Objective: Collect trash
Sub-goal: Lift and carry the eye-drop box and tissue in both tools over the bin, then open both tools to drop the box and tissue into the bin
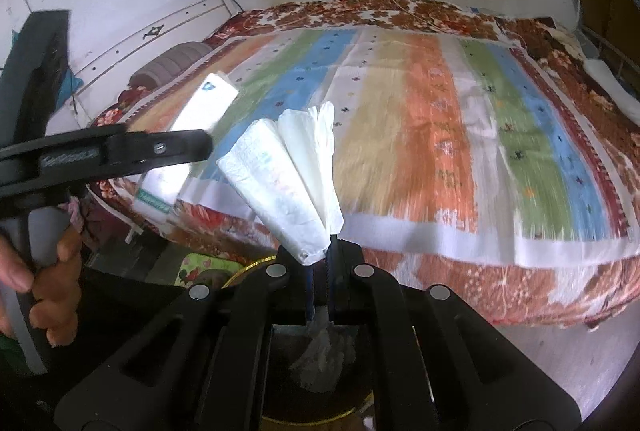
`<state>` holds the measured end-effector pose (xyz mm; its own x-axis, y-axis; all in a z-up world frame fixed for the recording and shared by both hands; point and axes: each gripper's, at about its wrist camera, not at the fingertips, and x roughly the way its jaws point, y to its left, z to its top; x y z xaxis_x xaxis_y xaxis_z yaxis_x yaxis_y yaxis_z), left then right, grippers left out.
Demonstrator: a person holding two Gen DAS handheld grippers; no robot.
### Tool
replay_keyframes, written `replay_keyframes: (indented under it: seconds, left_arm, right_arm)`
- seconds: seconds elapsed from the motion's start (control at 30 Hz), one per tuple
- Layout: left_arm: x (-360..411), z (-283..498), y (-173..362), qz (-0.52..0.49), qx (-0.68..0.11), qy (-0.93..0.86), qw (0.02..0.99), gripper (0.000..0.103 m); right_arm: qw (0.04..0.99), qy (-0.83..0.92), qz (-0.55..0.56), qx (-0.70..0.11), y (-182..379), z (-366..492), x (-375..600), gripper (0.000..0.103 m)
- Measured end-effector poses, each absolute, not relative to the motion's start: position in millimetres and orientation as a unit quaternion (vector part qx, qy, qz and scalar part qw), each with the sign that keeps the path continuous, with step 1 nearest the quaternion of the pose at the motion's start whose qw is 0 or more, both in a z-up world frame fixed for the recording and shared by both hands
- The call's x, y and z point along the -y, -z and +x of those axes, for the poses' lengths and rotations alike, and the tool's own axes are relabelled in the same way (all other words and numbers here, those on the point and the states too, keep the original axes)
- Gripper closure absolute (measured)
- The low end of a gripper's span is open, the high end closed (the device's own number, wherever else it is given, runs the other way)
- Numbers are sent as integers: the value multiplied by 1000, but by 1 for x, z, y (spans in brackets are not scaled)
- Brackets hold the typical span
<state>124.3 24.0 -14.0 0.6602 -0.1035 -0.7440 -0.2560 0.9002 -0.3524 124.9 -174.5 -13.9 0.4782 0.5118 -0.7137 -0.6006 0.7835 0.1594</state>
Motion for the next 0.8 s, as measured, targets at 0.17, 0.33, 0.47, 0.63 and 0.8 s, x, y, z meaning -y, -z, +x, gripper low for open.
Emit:
replay_keyframes:
  seconds: [0.17, 0.33, 0.47, 0.63, 0.8]
  left_arm:
    - [-13, 107, 17, -211, -408, -28, 888, 26]
    - [-6, 86, 25, -222, -410, -18, 885, 26]
    - [2, 76, 35, -220, -425, -13, 878, 26]
    - [8, 69, 42, -224, -435, -11, 872, 26]
    - [11, 69, 57, -241, -461, -7, 854, 26]
  right_arm:
    - [851, -324, -43, -411, 20, 110, 182, 100]
    - [845, -315, -40, -430, 30, 94, 189, 100]
    - [840, -311, -41, -443, 39, 82, 191, 100]
    - [829, -310, -46, -463, 50, 73, 190, 100]
    - [812, -296, -42, -502, 69, 74, 189, 99]
